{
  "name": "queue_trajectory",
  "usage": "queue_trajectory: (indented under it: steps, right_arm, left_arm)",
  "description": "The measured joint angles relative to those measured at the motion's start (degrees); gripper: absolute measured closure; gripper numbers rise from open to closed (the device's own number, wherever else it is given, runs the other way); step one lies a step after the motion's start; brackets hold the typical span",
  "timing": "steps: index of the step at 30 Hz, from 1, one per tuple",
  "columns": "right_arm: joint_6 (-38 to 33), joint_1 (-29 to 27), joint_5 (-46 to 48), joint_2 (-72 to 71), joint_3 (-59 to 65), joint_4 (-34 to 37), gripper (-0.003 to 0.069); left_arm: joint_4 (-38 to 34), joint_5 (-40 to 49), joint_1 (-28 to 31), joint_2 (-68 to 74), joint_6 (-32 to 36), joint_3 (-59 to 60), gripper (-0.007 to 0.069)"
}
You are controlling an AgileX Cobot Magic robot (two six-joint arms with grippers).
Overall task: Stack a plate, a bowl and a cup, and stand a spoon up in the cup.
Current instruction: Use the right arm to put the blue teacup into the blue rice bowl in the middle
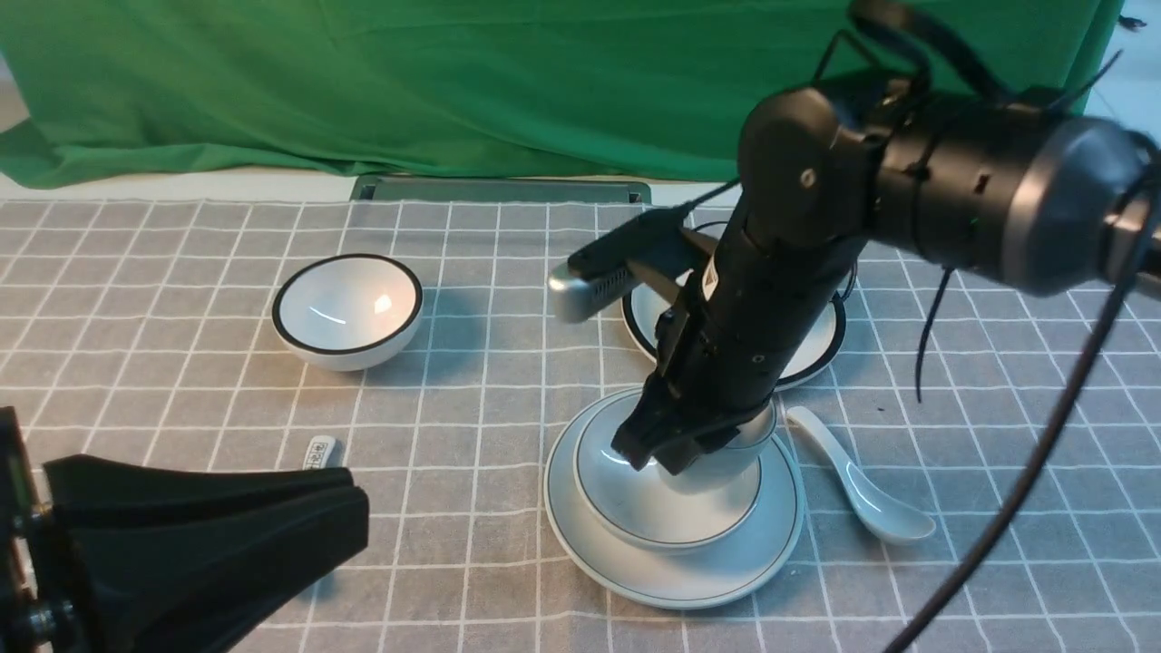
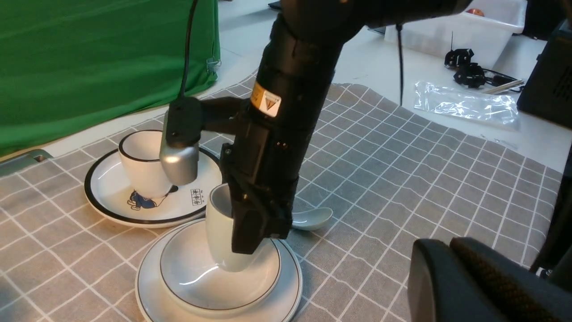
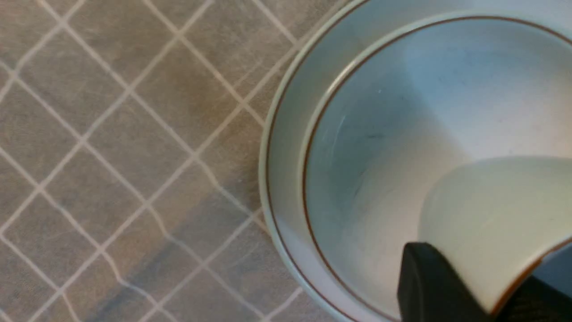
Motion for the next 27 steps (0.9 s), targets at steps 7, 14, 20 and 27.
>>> queue_trajectory:
  steps: [7,14,20,27]
  right_arm:
    - [0.6,0.0,-4.5,2.9,0.0,-0.1,0.0573]
    - [1.9,0.0,-3.9,3.8,0.0,0.0,0.0422]
    - [5.0,0.0,-0.9,2.9,-3.5,-0.1,0.0146]
    - [2.8,0.0,7.1,-3.3,-10.4,-0.9,0.0136]
  left_arm:
    - [0.0,0.5,0.0,0.0,0.0,0.0,0.0615]
    - [0.0,1.1,0.0,0.0,0.0,0.0,0.0615]
    - [0.0,2.2,0.0,0.0,0.0,0.0,0.0615]
    - [0.2,3.4,0.0,0.0,-0.2,0.3,0.0615]
